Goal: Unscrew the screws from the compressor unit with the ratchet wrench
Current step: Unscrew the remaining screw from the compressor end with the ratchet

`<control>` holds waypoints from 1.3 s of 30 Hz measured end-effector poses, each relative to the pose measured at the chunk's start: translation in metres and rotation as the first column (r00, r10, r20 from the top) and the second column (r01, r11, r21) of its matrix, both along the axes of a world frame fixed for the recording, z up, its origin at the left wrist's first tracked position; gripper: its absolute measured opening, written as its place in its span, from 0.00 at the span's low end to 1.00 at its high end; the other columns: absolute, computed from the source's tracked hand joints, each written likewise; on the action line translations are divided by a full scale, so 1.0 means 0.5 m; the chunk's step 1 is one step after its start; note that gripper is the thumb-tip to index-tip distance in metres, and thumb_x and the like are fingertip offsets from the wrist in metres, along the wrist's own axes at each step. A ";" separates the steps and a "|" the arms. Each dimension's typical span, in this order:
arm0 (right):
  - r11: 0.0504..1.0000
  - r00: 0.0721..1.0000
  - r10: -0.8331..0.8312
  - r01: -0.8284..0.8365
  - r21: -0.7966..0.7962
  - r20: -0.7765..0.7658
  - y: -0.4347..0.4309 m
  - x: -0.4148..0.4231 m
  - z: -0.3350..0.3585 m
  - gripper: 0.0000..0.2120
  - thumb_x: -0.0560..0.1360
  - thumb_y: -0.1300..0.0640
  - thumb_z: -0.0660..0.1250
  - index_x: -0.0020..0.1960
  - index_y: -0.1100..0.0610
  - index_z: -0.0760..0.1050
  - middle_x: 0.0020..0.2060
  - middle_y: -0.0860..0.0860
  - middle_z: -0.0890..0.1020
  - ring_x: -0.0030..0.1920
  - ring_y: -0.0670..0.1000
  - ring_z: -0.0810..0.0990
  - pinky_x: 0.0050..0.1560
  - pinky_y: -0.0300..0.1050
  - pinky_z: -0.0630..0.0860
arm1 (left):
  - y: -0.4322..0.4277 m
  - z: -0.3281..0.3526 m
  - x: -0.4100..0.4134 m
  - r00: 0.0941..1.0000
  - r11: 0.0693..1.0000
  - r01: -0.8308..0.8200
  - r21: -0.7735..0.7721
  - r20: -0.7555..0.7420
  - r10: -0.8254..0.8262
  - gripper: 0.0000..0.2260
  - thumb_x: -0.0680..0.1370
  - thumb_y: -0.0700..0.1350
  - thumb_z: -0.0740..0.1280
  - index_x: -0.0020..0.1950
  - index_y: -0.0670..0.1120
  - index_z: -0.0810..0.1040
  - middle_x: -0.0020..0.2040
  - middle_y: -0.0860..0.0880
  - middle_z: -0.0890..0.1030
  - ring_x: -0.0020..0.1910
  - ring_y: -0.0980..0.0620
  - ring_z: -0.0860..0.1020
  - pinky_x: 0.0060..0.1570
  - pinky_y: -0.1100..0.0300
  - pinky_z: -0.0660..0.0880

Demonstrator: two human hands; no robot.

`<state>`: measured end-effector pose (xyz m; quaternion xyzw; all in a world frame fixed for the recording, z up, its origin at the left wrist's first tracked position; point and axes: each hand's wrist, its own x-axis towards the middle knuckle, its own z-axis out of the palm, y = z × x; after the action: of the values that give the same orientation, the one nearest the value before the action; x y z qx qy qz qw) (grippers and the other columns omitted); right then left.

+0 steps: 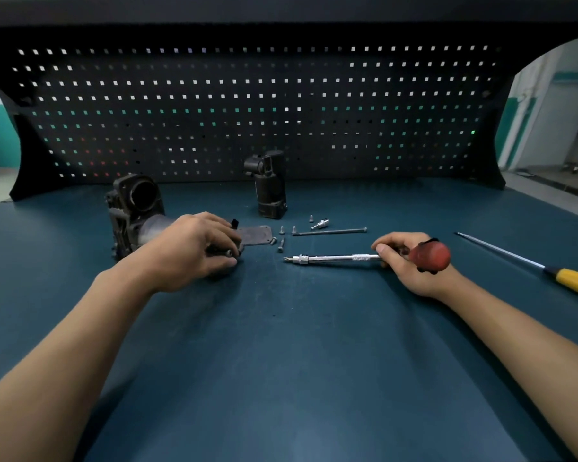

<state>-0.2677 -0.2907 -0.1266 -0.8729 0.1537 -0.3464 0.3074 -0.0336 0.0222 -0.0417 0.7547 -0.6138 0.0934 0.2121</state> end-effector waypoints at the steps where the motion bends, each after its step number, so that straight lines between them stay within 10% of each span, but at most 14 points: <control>1: 1.000 1.000 -0.006 0.006 0.009 -0.009 0.000 0.000 0.002 0.06 0.79 0.56 0.69 0.45 0.47 0.82 0.37 0.40 0.84 0.38 0.41 0.82 0.41 0.27 0.73 | -0.004 0.000 -0.004 1.000 1.000 0.013 -0.007 0.017 -0.013 0.05 0.72 0.42 0.78 0.47 0.47 0.88 0.54 0.54 0.84 0.62 0.54 0.76 0.62 0.62 0.70; 7: 0.998 0.998 -0.023 0.026 0.052 -0.056 0.018 -0.001 0.022 0.06 0.79 0.57 0.69 0.45 0.53 0.82 0.34 0.41 0.83 0.37 0.39 0.80 0.42 0.32 0.74 | -0.045 -0.005 -0.054 0.982 0.983 0.168 -0.080 0.102 -0.160 0.05 0.71 0.43 0.79 0.46 0.46 0.88 0.43 0.50 0.86 0.48 0.48 0.81 0.47 0.50 0.79; 12: 0.998 0.989 0.033 -0.026 0.049 -0.143 0.028 -0.022 0.052 0.03 0.77 0.56 0.73 0.47 0.55 0.83 0.40 0.46 0.84 0.42 0.45 0.82 0.48 0.40 0.77 | -0.096 -0.001 -0.115 0.955 0.962 0.261 -0.086 0.170 -0.244 0.05 0.73 0.47 0.77 0.49 0.52 0.87 0.38 0.54 0.83 0.37 0.52 0.78 0.35 0.61 0.70; 18: 0.995 0.959 -0.101 0.104 -0.005 -0.266 -0.007 -0.040 0.053 0.08 0.73 0.62 0.76 0.50 0.53 0.83 0.38 0.46 0.82 0.34 0.37 0.77 0.38 0.26 0.71 | -0.143 0.008 -0.138 0.932 0.970 0.242 0.007 0.277 -0.234 0.05 0.76 0.48 0.74 0.51 0.54 0.85 0.42 0.54 0.85 0.43 0.46 0.81 0.38 0.54 0.76; 28: 0.991 0.922 -0.124 0.137 0.008 -0.366 -0.027 -0.058 0.069 0.12 0.74 0.63 0.71 0.54 0.48 0.81 0.41 0.45 0.83 0.46 0.49 0.82 0.51 0.42 0.77 | -0.337 0.067 -0.191 0.935 0.938 0.313 -0.151 0.220 -0.277 0.05 0.77 0.45 0.72 0.51 0.47 0.86 0.44 0.50 0.86 0.42 0.50 0.83 0.43 0.52 0.79; 39: 0.996 0.891 -0.061 0.081 0.025 -0.451 -0.060 -0.105 0.101 0.27 0.70 0.68 0.72 0.67 0.53 0.77 0.59 0.47 0.82 0.59 0.47 0.80 0.63 0.42 0.75 | -0.545 0.011 -0.131 0.941 0.930 0.206 0.305 0.200 -0.274 0.09 0.76 0.44 0.74 0.55 0.48 0.86 0.50 0.51 0.86 0.49 0.53 0.82 0.50 0.61 0.76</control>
<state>-0.3203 -0.3205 -0.0762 -0.9163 0.2596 -0.1430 0.2695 -0.0992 -0.2505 -0.0362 0.6790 -0.7299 0.0692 0.0377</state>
